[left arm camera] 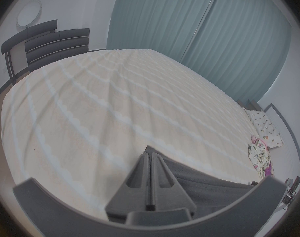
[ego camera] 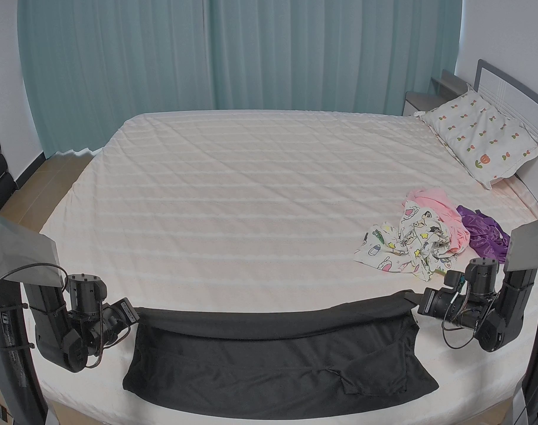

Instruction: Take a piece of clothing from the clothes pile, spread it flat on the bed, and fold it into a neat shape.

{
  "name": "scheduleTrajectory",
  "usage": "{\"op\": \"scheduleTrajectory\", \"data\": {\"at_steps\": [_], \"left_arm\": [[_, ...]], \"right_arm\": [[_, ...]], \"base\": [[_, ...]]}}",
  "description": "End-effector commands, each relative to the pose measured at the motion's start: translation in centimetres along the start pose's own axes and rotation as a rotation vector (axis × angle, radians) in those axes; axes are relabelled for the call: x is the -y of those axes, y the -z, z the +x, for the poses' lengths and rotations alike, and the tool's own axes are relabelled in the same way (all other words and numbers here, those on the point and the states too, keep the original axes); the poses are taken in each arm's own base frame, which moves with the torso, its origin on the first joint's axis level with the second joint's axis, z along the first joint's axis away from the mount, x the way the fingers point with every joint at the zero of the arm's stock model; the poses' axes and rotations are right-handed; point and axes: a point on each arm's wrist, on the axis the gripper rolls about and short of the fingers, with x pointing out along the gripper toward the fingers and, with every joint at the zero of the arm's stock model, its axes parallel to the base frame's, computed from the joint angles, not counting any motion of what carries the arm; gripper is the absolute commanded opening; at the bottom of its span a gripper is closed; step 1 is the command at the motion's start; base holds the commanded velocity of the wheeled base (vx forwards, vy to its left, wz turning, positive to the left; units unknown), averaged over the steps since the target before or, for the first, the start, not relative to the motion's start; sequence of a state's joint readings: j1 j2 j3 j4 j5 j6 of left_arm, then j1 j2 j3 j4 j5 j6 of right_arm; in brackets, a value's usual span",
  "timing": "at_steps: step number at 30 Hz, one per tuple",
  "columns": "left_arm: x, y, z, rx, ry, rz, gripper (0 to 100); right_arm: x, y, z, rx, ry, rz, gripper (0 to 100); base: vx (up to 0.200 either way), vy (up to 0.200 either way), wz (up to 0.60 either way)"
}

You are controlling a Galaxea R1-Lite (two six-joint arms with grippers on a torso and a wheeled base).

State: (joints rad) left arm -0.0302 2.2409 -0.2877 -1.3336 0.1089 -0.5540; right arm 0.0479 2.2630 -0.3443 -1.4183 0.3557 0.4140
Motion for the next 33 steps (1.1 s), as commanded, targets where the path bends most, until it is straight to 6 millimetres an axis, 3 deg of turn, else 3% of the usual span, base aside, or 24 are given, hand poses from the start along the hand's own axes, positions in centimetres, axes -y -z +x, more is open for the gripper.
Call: {"op": "scheduleTrajectory", "data": {"at_steps": [1,10,25,26,33], "left_arm": [[-1.2,2.3,-0.4,-0.082,-0.038,0.016,0],[-2.0,6.2,-1.9,-0.208,-0.022,0.069,0],[-2.3,6.9,-2.2,-0.263,-0.015,0.077,0],[-2.3,6.9,-2.2,-0.265,-0.016,0.077,100],[-2.4,6.7,-2.1,-0.259,-0.015,0.053,100]], "right_arm": [[0.7,2.2,-1.4,-0.071,0.008,0.002,0],[1.9,5.3,-2.2,-0.179,0.048,-0.021,0],[2.5,6.3,-2.0,-0.223,0.064,-0.007,0],[2.6,6.4,-1.9,-0.224,0.066,-0.006,100],[2.5,5.3,-2.2,-0.175,0.060,-0.002,100]], "base": [[0.000,0.000,0.00],[0.000,0.000,0.00],[0.000,0.000,0.00],[0.000,0.000,0.00],[0.000,0.000,0.00]]}}
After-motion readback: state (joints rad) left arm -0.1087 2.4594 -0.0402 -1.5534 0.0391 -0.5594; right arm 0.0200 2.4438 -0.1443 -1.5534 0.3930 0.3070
